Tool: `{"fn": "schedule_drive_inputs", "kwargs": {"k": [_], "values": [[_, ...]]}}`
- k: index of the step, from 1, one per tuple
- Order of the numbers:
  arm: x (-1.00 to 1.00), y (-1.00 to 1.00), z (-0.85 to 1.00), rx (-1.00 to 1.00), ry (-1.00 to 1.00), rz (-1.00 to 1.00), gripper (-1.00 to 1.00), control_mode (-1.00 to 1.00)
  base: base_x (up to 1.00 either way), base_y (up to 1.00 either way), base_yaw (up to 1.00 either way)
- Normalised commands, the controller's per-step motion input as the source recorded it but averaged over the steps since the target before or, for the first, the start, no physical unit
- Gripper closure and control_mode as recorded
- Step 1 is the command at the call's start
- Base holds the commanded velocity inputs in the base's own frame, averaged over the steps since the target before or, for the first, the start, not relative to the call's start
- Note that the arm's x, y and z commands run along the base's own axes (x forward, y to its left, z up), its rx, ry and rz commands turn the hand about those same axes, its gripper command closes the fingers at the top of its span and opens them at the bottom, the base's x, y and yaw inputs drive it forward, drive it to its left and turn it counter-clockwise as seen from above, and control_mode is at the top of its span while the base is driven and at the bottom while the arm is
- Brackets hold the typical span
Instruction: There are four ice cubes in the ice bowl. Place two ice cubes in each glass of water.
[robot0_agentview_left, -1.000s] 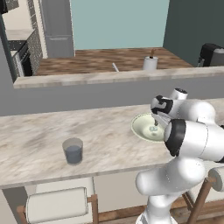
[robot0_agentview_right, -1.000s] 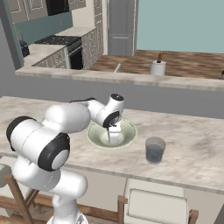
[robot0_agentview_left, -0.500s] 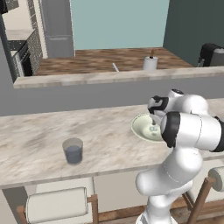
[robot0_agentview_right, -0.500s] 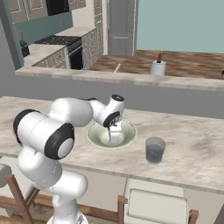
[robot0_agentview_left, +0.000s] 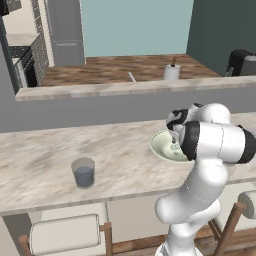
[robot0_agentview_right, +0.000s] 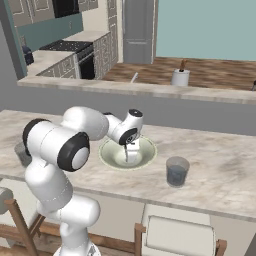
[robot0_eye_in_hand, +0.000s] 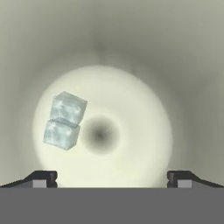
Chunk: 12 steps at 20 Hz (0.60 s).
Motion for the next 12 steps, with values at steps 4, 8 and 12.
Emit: {"fn": "schedule_drive_inputs", "kwargs": {"k": [4, 8, 12], "values": [[0.17, 0.0, -0.23, 0.0, 0.0, 0.0, -1.0, -1.0, 0.0, 0.0, 0.0], [0.16, 0.0, -0.17, 0.0, 0.0, 0.0, -1.0, -1.0, 0.0, 0.0, 0.0], [0.17, 0.0, -0.1, 0.0, 0.0, 0.0, -1.0, -1.0, 0.0, 0.0, 0.0]]}}
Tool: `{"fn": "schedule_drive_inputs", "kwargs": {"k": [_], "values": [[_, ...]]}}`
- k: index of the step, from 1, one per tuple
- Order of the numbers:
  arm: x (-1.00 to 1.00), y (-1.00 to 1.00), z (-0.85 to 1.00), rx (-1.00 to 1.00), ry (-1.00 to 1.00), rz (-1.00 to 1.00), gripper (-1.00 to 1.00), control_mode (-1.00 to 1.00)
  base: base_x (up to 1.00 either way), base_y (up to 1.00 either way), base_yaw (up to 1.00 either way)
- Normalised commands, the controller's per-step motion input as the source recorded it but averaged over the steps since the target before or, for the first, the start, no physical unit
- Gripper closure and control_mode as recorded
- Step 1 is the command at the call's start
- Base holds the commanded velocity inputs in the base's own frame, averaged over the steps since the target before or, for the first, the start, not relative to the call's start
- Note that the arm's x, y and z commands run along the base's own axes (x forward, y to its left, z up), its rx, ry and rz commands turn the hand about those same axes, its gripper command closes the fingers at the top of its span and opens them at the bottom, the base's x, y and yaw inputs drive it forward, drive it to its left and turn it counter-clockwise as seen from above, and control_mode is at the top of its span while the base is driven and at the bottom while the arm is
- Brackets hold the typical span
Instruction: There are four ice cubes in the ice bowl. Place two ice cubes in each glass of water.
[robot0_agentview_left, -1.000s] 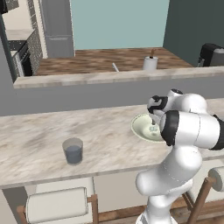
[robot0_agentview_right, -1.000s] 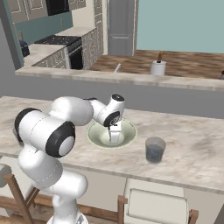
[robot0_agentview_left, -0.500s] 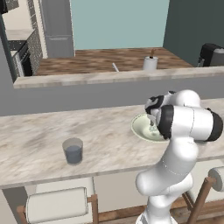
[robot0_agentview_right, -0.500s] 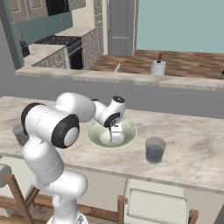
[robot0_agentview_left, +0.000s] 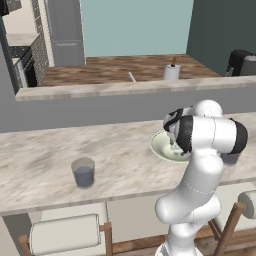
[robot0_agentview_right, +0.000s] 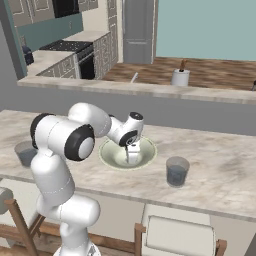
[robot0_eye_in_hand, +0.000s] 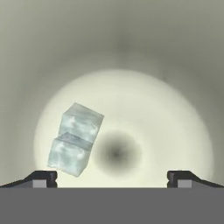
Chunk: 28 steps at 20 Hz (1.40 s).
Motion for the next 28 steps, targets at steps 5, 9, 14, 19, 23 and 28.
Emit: {"fn": "schedule_drive_inputs", "kwargs": {"k": [5, 9, 14, 19, 23, 28], "values": [[0.15, 0.0, -0.09, 0.0, 0.0, 0.0, -1.0, -1.0, 0.0, 0.0, 0.0], [0.13, 0.0, -0.06, 0.0, 0.0, 0.0, -1.0, -1.0, 0.0, 0.0, 0.0], [0.11, 0.0, -0.12, 0.0, 0.0, 0.0, -1.0, -1.0, 0.0, 0.0, 0.0], [0.09, 0.0, -0.16, 0.0, 0.0, 0.0, -1.0, -1.0, 0.0, 0.0, 0.0], [0.05, 0.0, -0.1, 0.0, 0.0, 0.0, -1.0, -1.0, 0.0, 0.0, 0.0], [0.08, 0.0, 0.0, 0.0, 0.0, 0.0, -1.0, -1.0, 0.0, 0.0, 0.0]]}}
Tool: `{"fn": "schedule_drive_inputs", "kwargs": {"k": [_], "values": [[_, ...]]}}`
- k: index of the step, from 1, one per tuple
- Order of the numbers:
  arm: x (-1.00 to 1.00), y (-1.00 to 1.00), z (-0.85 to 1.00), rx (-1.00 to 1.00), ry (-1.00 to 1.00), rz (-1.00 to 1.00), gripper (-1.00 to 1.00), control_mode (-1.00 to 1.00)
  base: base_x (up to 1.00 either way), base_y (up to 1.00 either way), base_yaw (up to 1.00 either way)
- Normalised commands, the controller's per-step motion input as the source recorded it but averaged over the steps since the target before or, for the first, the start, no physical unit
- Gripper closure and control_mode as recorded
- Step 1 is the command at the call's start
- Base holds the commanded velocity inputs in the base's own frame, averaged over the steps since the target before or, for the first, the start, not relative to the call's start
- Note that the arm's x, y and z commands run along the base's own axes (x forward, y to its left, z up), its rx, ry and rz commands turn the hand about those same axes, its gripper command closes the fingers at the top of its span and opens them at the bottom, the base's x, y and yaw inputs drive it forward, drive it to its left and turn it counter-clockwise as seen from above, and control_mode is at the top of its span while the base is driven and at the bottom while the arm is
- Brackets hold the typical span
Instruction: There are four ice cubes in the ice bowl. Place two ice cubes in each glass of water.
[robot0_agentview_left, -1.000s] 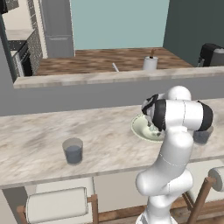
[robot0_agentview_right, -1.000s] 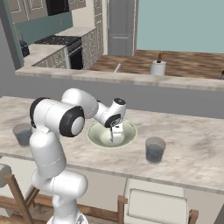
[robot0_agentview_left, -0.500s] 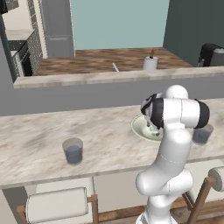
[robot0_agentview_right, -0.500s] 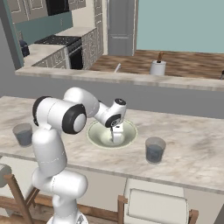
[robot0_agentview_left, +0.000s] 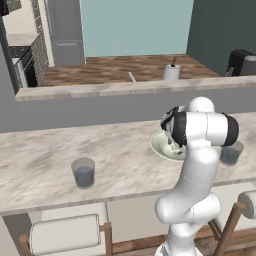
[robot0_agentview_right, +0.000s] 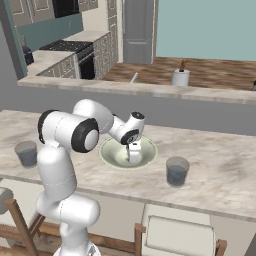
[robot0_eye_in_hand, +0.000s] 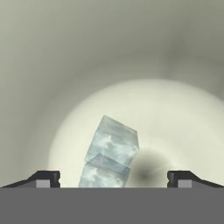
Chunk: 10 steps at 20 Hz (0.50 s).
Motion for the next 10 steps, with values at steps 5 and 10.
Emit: {"fn": "schedule_drive_inputs", "kwargs": {"k": [5, 10], "values": [[0.0, 0.0, 0.0, 0.01, 0.0, 0.0, -1.0, -1.0, 0.0, 0.0, 0.0], [0.0, -0.13, 0.0, 0.0, 0.0, 0.0, -1.0, -1.0, 0.0, 0.0, 0.0]]}}
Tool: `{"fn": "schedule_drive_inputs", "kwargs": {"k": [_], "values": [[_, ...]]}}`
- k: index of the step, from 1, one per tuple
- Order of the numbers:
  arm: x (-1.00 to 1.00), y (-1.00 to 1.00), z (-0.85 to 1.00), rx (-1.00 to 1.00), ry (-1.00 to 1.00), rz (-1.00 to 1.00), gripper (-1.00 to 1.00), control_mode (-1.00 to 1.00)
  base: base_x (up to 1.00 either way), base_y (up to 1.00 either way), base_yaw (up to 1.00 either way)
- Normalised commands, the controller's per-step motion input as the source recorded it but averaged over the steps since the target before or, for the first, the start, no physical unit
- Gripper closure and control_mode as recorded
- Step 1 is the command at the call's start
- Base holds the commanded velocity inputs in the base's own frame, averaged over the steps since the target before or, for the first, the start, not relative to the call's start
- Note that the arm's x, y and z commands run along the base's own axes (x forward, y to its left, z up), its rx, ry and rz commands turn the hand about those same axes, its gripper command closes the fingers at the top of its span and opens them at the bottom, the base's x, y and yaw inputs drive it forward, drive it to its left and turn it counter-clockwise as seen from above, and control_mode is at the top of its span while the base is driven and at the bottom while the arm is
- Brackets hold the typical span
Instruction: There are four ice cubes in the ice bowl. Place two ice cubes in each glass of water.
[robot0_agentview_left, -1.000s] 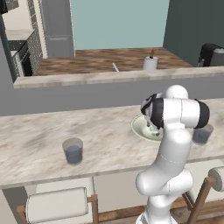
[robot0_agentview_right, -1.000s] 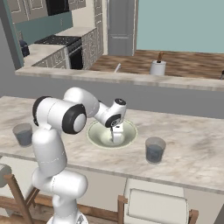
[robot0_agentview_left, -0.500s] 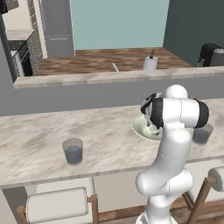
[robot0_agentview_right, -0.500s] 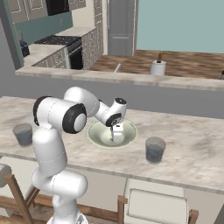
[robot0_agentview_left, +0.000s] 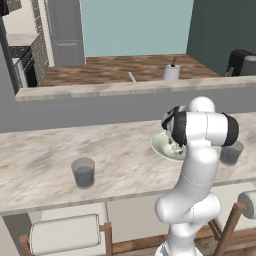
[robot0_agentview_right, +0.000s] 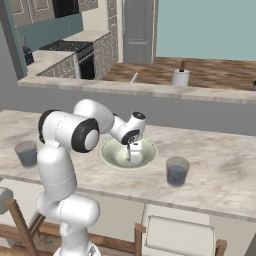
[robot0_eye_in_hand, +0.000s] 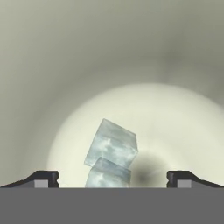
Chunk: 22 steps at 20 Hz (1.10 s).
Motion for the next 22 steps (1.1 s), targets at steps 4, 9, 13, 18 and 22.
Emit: {"fn": "schedule_drive_inputs", "kwargs": {"k": [4, 9, 13, 18, 22], "values": [[0.0, -0.09, -0.03, 0.0, 0.0, -0.01, -1.0, -1.0, 0.0, 0.0, 0.0], [0.0, 0.0, -0.08, 0.0, 0.0, -0.01, -1.0, -1.0, 0.0, 0.0, 0.0], [0.0, 0.08, -0.11, 0.0, 0.0, -0.01, 1.0, -1.0, 0.0, 0.0, 0.0], [0.01, 0.01, -0.17, 0.0, 0.0, -0.01, 1.0, -1.0, 0.0, 0.0, 0.0], [0.0, 0.0, -0.15, 0.0, 0.0, 0.0, 1.0, -1.0, 0.0, 0.0, 0.0]]}}
